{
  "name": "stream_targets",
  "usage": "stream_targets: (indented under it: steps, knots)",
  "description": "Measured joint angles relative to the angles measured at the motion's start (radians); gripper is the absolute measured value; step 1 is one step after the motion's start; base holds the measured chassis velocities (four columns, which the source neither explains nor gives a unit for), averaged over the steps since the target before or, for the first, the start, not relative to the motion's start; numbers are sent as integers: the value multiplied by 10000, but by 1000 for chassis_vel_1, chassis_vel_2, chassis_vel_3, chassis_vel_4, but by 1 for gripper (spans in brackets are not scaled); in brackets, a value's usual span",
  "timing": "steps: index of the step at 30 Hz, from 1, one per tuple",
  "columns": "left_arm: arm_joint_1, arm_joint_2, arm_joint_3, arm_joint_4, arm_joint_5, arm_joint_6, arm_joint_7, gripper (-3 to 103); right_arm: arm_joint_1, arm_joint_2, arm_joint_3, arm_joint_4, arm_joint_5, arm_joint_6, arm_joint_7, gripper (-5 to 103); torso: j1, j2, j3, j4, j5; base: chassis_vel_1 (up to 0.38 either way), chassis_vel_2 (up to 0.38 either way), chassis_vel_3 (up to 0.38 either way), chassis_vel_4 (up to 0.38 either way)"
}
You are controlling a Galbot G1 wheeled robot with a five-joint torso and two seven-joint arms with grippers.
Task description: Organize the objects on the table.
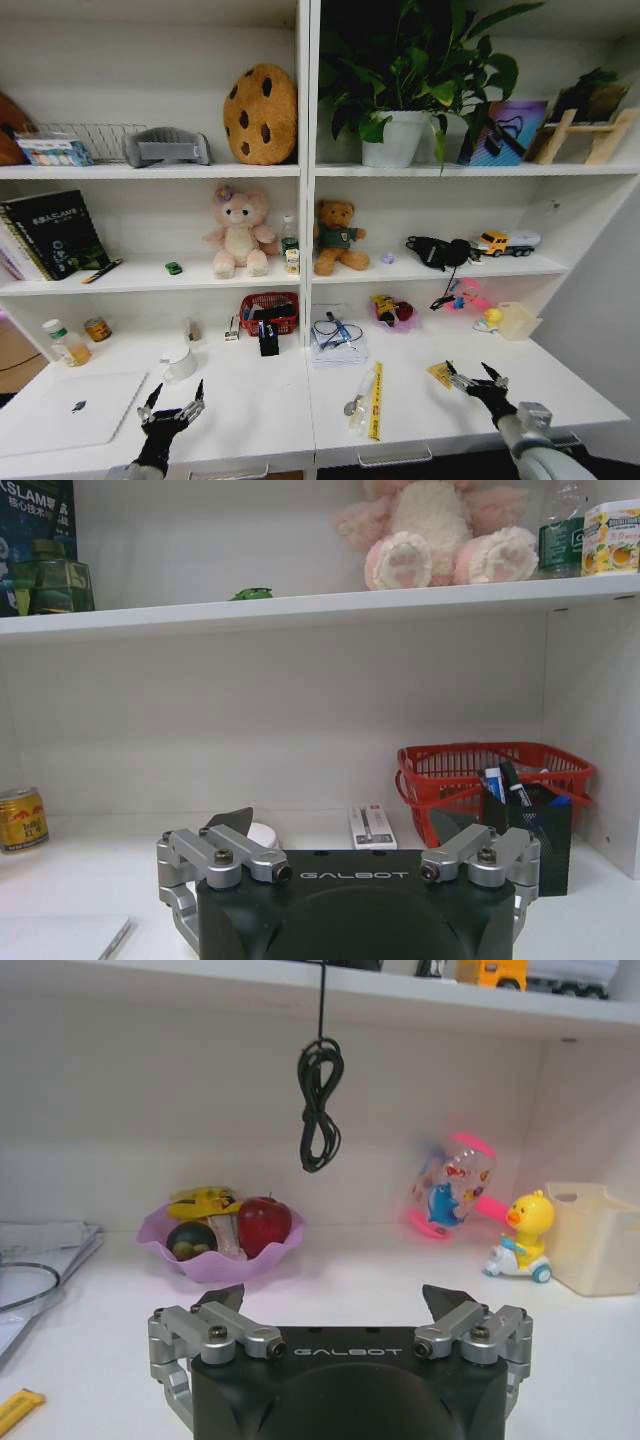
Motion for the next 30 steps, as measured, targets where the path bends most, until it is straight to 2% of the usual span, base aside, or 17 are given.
stream_targets:
  steps: [11, 26, 30]
  knots:
    - [46, 288, -52, 157, -77, 82, -24, 99, 1316, 116, -1019, -1994, 183, 29, 50, 99, 0, 0, 0, -3, -1, 0, 0, 0, 0]
    - [49, 308, -55, 309, -88, 208, -80, 99, 2258, 30, -1721, -2874, 136, 231, -45, 98, 0, 1, 0, -1, -1, 0, 0, 0, 0]
    - [42, 313, -47, 366, -88, 219, -84, 99, 2427, -19, -1817, -3024, 141, 253, -43, 95, 0, 2, 0, -1, -2, 0, 0, 0, 0]
